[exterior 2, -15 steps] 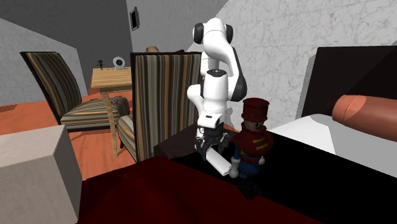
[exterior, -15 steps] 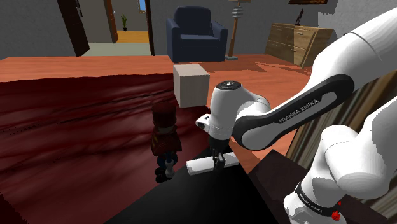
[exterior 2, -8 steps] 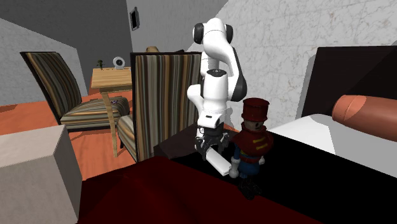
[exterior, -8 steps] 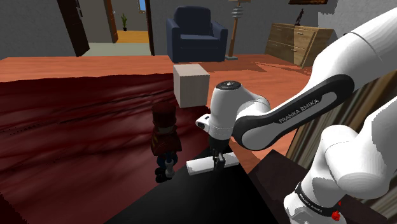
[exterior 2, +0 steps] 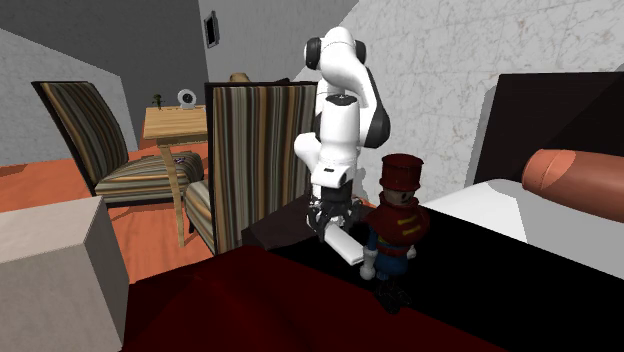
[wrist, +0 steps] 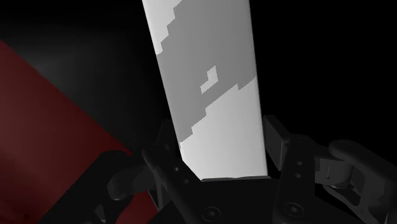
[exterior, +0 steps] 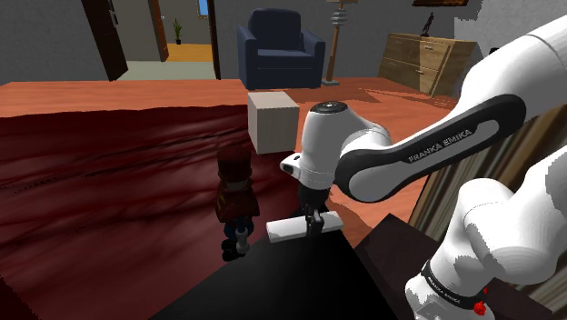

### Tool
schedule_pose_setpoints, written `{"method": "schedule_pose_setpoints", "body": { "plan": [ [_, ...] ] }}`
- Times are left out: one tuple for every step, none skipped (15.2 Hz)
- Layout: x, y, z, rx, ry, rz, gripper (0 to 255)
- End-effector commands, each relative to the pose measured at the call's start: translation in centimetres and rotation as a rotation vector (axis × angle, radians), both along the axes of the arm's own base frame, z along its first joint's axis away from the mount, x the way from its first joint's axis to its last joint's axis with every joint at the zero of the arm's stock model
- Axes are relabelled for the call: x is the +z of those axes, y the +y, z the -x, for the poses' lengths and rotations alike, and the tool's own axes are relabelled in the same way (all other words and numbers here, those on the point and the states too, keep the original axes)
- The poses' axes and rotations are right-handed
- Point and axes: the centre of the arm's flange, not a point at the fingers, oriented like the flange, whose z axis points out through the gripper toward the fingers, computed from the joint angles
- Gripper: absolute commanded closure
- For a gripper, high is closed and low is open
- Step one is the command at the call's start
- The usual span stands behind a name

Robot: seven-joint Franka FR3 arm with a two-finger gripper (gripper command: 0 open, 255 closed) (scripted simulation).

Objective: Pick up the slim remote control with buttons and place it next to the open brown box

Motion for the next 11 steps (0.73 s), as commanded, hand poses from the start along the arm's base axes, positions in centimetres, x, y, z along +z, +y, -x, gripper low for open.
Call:
{"method": "schedule_pose_setpoints", "body": {
  "plan": [
    [1.1,-0.1,0.0,0.0,0.0,0.0,255],
    [1.6,-0.1,0.0,0.0,0.0,0.0,255],
    [2.2,-0.1,0.0,0.0,0.0,0.0,255],
    [2.7,-0.1,0.0,0.0,0.0,0.0,255],
    [3.2,-0.1,0.0,0.0,0.0,0.0,255],
    [3.7,-0.1,0.0,0.0,0.0,0.0,255],
    [4.3,-0.1,0.0,0.0,0.0,0.0,255],
    [4.8,-0.1,0.0,0.0,0.0,0.0,255],
    [5.3,-0.1,0.0,0.0,0.0,0.0,255],
    [5.9,-0.1,0.0,0.0,0.0,0.0,255],
    [6.4,-0.1,0.0,0.0,0.0,0.0,255]
  ]
}}
